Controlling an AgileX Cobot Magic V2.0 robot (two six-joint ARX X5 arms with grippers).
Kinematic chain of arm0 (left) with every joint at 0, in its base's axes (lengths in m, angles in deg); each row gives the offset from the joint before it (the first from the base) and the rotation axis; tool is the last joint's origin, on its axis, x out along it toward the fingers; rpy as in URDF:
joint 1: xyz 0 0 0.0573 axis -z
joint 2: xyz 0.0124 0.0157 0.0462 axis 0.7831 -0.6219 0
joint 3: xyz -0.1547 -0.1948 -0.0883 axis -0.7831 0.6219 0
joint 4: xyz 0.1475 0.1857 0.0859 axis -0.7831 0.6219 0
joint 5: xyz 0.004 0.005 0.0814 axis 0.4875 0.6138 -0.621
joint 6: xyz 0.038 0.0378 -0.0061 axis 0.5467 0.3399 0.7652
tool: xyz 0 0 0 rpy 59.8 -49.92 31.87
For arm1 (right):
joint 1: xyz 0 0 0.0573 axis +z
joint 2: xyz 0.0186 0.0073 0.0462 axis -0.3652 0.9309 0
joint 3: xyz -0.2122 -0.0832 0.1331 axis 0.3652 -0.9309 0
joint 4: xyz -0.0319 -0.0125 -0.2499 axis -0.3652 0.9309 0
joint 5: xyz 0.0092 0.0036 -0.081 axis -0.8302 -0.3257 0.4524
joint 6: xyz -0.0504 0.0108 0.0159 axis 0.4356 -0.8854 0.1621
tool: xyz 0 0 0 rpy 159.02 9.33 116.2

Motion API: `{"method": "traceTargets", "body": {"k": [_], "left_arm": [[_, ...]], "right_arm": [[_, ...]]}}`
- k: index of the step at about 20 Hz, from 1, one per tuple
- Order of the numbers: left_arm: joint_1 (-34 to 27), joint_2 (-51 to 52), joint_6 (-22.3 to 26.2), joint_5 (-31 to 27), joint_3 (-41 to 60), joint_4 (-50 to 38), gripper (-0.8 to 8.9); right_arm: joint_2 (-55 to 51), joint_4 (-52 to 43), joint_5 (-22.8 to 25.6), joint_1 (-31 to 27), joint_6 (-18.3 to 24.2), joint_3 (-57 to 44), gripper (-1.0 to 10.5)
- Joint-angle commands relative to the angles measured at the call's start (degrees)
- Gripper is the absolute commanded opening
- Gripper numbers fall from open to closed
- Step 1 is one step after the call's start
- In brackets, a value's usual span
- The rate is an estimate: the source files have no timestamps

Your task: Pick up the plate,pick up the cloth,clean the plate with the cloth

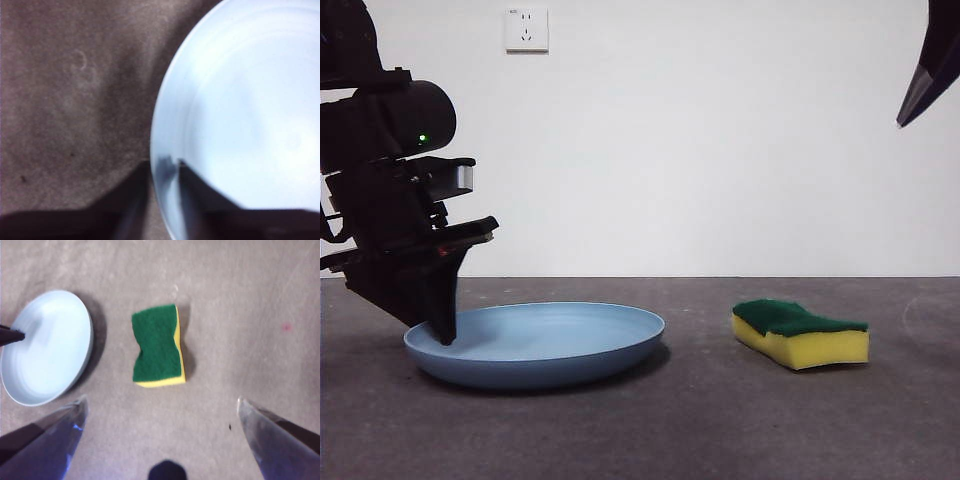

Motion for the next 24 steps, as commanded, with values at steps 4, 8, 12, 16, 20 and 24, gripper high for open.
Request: {"method": "traceTargets", "body": {"k": [4, 8, 12, 16, 20, 24], "left_arm": [[0.5, 6.64, 1.55, 0.13, 0.15, 0.63, -0.08], [0.5, 13.79, 1.57, 0.13, 0.15, 3.15, -0.08], [0.5, 20.13, 1.73, 0.13, 0.15, 5.88, -0.08], [0.5, 25.22, 1.73, 0.13, 0.15, 8.31, -0.08], [0.5, 28.26, 1.81, 0.11, 0.15, 11.02, -0.08], [0.5, 28.39, 2.75, 0.13, 0.15, 12.92, -0.08]], "right_arm": [[1.27, -5.66, -0.98, 6.88, -0.35, 1.11, 5.0], [7.52, -5.66, 7.48, 14.86, 0.11, 5.51, 5.0], [17.64, -5.7, 15.89, 20.9, 2.56, 10.43, 5.0], [28.24, -10.12, 19.98, 23.19, 4.24, 12.02, 5.0], [36.65, -13.03, 20.17, 23.12, 4.74, 12.02, 5.0], [41.18, -15.54, 22.16, 23.08, 5.99, 12.0, 5.0]]}}
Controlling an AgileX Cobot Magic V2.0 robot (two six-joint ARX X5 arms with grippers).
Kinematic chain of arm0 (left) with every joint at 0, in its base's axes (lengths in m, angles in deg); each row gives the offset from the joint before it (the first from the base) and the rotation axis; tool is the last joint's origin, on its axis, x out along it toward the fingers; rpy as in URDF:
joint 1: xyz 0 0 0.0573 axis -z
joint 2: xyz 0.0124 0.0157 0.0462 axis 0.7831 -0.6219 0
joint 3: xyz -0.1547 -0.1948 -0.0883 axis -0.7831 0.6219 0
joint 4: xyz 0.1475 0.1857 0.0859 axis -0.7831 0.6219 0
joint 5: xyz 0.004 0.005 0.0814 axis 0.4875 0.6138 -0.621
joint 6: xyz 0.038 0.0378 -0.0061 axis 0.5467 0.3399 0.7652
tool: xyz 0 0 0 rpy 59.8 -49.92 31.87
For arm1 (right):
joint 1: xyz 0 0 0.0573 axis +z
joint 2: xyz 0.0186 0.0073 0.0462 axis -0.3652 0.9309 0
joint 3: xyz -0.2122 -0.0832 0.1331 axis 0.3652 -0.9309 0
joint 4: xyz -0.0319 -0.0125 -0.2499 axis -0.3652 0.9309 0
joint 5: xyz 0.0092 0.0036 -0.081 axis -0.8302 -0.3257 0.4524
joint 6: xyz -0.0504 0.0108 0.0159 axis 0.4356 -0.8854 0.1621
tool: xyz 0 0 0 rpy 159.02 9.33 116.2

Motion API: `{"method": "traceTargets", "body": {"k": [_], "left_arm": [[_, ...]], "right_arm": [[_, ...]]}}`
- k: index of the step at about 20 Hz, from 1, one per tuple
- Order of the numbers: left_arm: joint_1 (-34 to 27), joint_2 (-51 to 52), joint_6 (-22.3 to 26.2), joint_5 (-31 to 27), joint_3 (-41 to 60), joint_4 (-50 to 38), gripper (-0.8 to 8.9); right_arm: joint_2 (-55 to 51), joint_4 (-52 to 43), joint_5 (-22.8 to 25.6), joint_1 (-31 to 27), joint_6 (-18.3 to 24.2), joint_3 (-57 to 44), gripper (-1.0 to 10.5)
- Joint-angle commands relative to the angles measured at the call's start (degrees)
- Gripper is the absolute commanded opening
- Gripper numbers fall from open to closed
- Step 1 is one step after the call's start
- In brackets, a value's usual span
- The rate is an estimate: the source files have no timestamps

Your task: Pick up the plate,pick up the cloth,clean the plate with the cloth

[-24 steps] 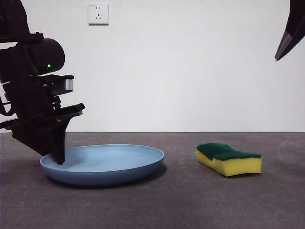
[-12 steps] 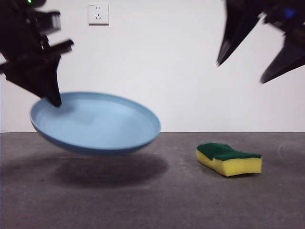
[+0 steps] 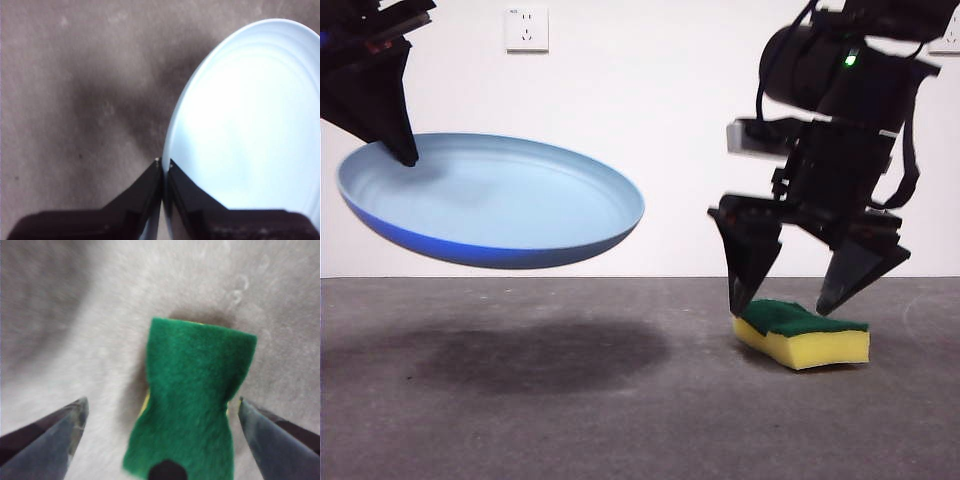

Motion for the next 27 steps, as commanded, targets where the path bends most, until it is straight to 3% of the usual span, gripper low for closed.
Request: {"method": "traceTargets", "body": {"k": [1, 6, 12, 15, 21, 25, 27], "left_arm": [[0.13, 0.0, 1.18, 0.15, 0.22, 0.2, -0.08], [0.13, 0.0, 1.18, 0.17, 0.22, 0.26, -0.08], [0.13, 0.0, 1.18, 0.15, 0.22, 0.22, -0.08], [0.13, 0.0, 1.18, 0.15, 0.22, 0.22, -0.08], [0.15, -0.02, 1.16, 0.15, 0.22, -0.96, -0.08], [0.17, -0.48, 0.94, 0.13, 0.22, -2.91, -0.08], [0.17, -1.14, 0.94, -0.02, 0.22, -3.48, -0.08]], "right_arm": [[1.9, -2.12, 1.31, 0.02, 1.14, -0.04, 5.0], [3.5, -2.4, 1.53, -1.11, 1.16, -0.04, 4.3], [3.5, -1.81, 1.2, -1.46, 2.34, -0.04, 0.9], [3.5, -1.77, 1.22, -1.46, 2.69, -0.04, -0.1], [2.99, -1.6, 1.03, -1.22, 2.1, -0.04, -0.1], [-0.92, -1.03, -6.43, -0.46, -2.25, -0.04, -0.1], [-4.94, -0.66, -6.78, 0.92, -2.97, -0.04, -0.1]]}}
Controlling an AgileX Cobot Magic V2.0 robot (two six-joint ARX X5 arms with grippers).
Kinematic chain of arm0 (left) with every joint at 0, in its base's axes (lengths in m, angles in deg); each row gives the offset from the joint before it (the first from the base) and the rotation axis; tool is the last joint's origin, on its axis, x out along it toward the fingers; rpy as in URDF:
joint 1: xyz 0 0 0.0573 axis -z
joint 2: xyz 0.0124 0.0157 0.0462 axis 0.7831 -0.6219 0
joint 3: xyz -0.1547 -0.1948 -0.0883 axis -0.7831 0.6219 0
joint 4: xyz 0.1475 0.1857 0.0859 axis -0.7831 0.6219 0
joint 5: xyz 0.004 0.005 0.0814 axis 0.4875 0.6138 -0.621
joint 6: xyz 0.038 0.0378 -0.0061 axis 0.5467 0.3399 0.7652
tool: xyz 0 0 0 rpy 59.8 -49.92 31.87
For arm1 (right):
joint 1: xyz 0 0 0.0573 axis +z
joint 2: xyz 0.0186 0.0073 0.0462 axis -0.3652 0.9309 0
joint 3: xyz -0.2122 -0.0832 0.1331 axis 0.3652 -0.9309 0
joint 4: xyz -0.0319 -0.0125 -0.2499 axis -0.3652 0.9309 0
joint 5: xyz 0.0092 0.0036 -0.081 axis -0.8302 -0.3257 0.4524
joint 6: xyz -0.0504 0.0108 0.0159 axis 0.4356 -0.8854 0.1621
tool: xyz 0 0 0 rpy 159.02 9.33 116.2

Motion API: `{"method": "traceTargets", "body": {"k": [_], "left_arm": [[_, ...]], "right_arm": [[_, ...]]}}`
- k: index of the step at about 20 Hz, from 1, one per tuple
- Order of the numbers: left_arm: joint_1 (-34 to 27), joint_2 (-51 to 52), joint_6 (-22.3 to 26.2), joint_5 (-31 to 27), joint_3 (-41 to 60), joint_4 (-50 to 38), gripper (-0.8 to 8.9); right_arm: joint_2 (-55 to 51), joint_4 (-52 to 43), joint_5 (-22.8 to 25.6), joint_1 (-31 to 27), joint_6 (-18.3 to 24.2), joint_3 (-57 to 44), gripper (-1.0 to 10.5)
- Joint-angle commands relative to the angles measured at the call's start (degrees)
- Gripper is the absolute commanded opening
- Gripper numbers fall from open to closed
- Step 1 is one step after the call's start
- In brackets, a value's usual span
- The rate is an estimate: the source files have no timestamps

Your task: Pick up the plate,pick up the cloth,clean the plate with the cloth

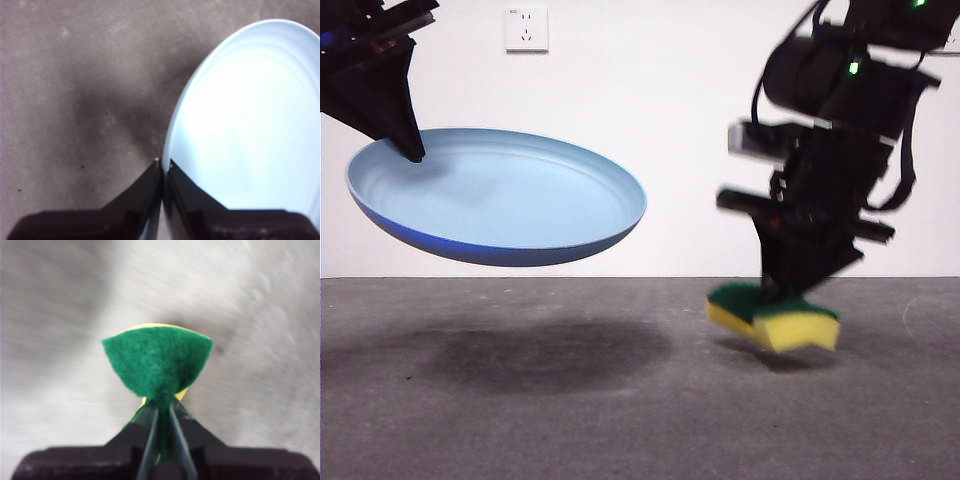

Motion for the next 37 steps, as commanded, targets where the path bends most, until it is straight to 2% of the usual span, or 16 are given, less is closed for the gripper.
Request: {"method": "traceTargets", "body": {"k": [1, 6, 9, 12, 13, 16, 19, 22, 26, 31, 33, 37], "left_arm": [[0.17, -1.25, 0.17, -0.48, 0.22, -1.18, -0.08], [0.98, -4.57, -2.19, -2.49, 0.22, -3.3, -0.08], [3.63, -6.64, -4.63, -0.28, 0.22, -3.67, -0.08], [8.07, -7.1, -5.88, 3.34, 0.22, -4.11, -0.08], [9.7, -7.1, -6.51, 3.34, 0.22, -4.24, -0.08], [13.42, -7.1, -7.43, 3.43, 0.22, -4.24, -0.08], [16.02, -7.1, -8.92, 3.48, 0.22, -5.11, -0.08], [16.57, -7.1, -11.34, 4.39, 0.22, -7.45, -0.08], [16.55, -7.1, -11.47, 4.76, 0.22, -8.81, -0.08], [15.13, -7.1, -11.45, 4.81, 0.22, -8.55, -0.08], [15.04, -7.1, -11.39, 4.9, 0.22, -7.45, -0.08], [15.17, -7.1, -10.6, 5.18, 0.22, -4.35, -0.08]], "right_arm": [[-5.55, 0.2, -0.46, 1.84, -1.9, -0.04, -0.1], [-16.59, 1.73, -0.44, 6.43, -4.66, -0.04, -0.1], [-19.78, 1.57, 0.28, 9.94, -5.64, -0.04, -0.1], [-19.08, 1.38, 0.61, 12.37, -5.68, -0.04, -0.1], [-18.4, 1.11, 0.81, 13.11, -5.68, -0.04, -0.1], [-16.55, 0.07, 5.73, 15.02, -6.05, -0.04, -0.1], [-14.75, -1.36, 6.12, 16.35, -6.08, -0.04, -0.1], [-12.26, -2.47, 6.21, 19.28, -6.08, -0.04, -0.1], [-9.88, -4.07, 6.01, 25.59, -6.12, -0.04, -0.1], [-9.86, 6.56, 6.56, 29.57, -6.16, -0.04, -0.1], [-9.86, 12.63, 11.72, 29.57, -5.99, -0.04, -0.1], [-9.88, 15.26, 31.78, 28.59, -6.01, -0.04, -0.1]]}}
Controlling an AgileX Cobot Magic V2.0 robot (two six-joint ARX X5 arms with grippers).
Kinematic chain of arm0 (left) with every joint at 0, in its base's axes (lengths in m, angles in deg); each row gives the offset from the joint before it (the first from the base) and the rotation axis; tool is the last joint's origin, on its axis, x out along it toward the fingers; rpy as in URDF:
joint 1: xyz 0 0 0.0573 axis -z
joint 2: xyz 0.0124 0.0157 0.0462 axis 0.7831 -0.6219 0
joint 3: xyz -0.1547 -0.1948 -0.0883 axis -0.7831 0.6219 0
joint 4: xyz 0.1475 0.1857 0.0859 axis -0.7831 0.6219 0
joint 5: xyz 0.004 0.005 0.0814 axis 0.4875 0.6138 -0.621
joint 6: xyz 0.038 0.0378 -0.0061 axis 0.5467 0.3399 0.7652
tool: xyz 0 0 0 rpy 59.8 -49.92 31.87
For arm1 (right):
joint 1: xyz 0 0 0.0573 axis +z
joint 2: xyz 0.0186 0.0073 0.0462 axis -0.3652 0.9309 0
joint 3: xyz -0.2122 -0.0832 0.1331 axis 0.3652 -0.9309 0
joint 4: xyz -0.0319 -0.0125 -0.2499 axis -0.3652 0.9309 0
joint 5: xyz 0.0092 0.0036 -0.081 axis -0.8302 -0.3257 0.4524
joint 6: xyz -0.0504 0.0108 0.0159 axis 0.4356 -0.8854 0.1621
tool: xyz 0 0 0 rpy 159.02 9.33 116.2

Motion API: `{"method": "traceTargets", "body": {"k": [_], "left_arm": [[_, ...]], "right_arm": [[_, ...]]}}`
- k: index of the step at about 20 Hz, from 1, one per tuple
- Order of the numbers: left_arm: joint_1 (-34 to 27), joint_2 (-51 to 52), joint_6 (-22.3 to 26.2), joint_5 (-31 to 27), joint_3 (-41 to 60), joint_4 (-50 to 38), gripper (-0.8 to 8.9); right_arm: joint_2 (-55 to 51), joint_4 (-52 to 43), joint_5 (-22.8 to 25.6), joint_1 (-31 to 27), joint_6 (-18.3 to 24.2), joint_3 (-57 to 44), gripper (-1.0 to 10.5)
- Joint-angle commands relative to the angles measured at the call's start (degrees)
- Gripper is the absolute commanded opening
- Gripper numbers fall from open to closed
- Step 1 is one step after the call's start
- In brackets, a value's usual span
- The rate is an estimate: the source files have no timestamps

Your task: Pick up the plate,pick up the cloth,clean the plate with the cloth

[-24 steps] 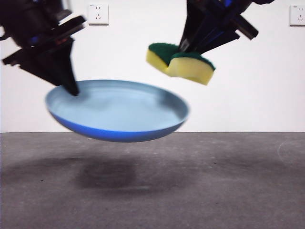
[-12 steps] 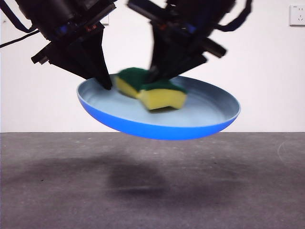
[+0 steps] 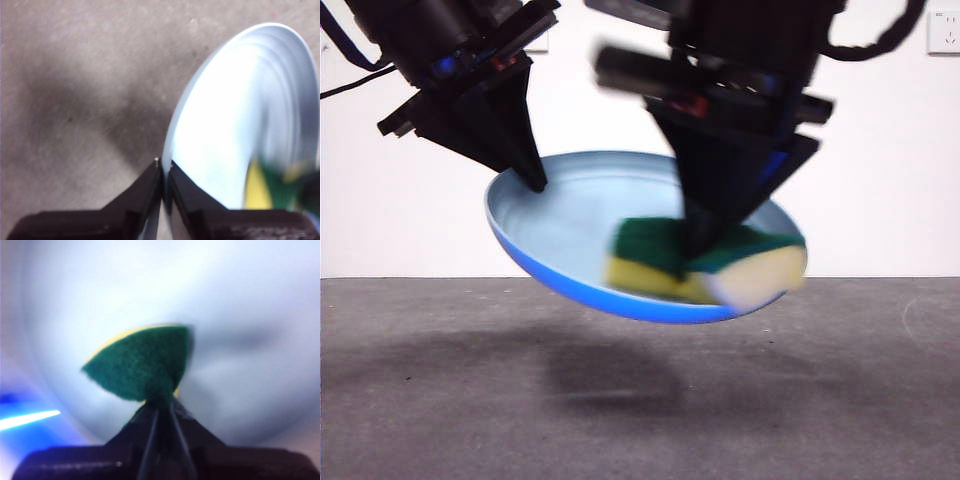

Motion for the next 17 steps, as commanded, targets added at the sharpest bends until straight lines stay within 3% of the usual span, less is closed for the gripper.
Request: {"method": "traceTargets", "body": {"k": [1, 4, 8, 12, 15, 17], "left_arm": [[0.13, -0.11, 0.48, 2.32, 0.15, 1.68, -0.08], [0.15, -0.11, 0.7, 4.72, 0.15, 2.47, -0.08], [0.15, -0.11, 0.72, 7.74, 0.15, 2.19, -0.08], [0.13, -0.11, 0.72, 8.79, 0.15, 1.27, -0.08], [-0.44, -0.11, 0.74, 8.61, 0.15, 0.0, -0.08], [-1.36, -0.11, 0.72, 8.59, 0.15, -1.81, -0.08]], "right_arm": [[0.68, -1.97, 9.86, -1.6, -0.57, -0.26, -0.1], [0.68, -7.48, 8.92, -2.89, -0.57, -0.26, -0.1], [0.7, -17.22, 2.43, -4.0, -0.61, -0.26, -0.1], [1.2, -24.79, -9.2, -4.17, -1.51, -0.26, -0.1], [1.57, -25.0, -18.53, -3.67, -2.4, -0.26, -0.1], [1.6, -22.45, -21.35, -2.78, -2.51, -0.26, -0.1]]}}
